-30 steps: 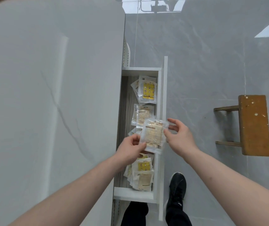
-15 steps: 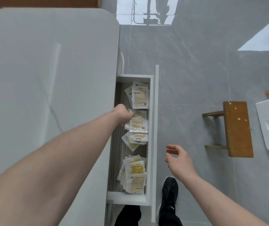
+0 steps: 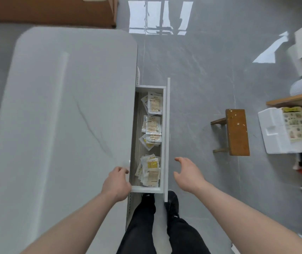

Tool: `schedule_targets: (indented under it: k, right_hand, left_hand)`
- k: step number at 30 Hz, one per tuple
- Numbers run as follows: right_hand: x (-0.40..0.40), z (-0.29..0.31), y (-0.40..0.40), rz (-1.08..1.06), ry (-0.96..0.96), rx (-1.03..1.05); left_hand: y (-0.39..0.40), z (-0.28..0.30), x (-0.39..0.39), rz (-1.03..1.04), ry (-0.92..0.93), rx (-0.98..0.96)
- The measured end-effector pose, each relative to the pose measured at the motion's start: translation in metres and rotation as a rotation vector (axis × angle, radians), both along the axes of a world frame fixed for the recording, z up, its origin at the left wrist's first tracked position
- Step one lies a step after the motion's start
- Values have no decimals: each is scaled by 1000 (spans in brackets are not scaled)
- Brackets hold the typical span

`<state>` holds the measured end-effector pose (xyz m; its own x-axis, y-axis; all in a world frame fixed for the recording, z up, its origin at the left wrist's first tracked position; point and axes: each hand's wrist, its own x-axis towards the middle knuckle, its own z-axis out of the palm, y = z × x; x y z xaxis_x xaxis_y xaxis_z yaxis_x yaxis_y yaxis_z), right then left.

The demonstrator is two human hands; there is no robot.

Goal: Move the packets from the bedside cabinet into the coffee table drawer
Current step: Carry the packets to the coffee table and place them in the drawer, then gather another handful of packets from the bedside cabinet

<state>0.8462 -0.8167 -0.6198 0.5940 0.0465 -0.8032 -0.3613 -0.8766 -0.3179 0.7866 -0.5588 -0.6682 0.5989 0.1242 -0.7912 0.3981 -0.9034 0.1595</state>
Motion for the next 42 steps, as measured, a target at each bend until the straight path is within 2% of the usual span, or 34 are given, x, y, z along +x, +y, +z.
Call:
schedule_targets:
  k: [9,18,23,28,33,42]
  right_hand:
    - [-71,115,13,369,-10,14]
    - [-142,191,86,720,-122,-33]
    - [-193,209,175,852,-191,-43]
    - [-280,221,292,912,-245,-43]
    - [-354,239,395,987,-257,-18]
    - [-381,276,559,1146,-397,71]
  left_hand:
    - [19,147,-122,154,-137,102]
    - [52,231,-231,238,-257,141]
    - [113,257,-305,308,-330,169]
    - [213,269,-395,333,-294,206]
    - [315,286,-479,417,-342,272]
    - [445,317,-540,579,-411,330]
